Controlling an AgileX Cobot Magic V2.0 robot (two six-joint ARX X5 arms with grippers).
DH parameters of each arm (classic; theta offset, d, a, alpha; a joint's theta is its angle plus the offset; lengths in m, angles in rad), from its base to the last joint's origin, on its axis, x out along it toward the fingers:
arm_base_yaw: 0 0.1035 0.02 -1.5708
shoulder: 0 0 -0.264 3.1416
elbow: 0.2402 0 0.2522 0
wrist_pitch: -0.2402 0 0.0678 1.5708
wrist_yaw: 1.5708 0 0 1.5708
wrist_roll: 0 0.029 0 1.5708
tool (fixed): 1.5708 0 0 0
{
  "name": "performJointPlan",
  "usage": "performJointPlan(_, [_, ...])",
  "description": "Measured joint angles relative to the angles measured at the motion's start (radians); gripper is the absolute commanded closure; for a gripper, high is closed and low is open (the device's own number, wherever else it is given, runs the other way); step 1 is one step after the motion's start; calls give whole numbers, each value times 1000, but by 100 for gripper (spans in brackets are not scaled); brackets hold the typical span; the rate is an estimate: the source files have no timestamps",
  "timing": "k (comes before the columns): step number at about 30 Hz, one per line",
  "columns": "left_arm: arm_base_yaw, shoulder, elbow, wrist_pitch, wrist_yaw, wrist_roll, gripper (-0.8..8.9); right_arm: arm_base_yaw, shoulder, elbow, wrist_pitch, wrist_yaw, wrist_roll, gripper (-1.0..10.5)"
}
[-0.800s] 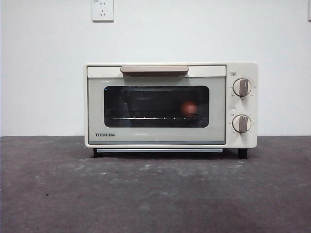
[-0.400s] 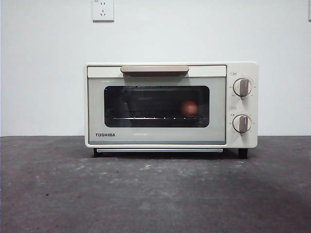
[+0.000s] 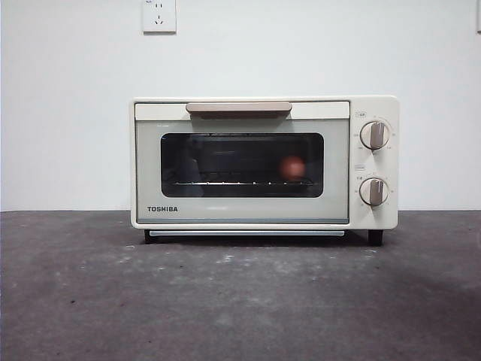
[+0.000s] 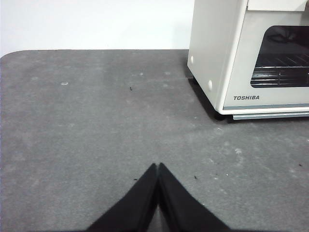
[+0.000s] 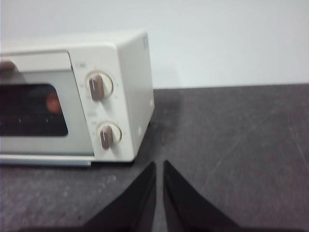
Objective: Eggoven
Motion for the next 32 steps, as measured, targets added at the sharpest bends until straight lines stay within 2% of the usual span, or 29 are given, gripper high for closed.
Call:
performJointPlan(7, [0, 0, 0, 0, 0, 0, 806, 0, 0, 0, -143, 0, 7, 941])
performJointPlan(32, [0, 0, 0, 0, 0, 0, 806, 0, 0, 0, -73, 0, 7, 941])
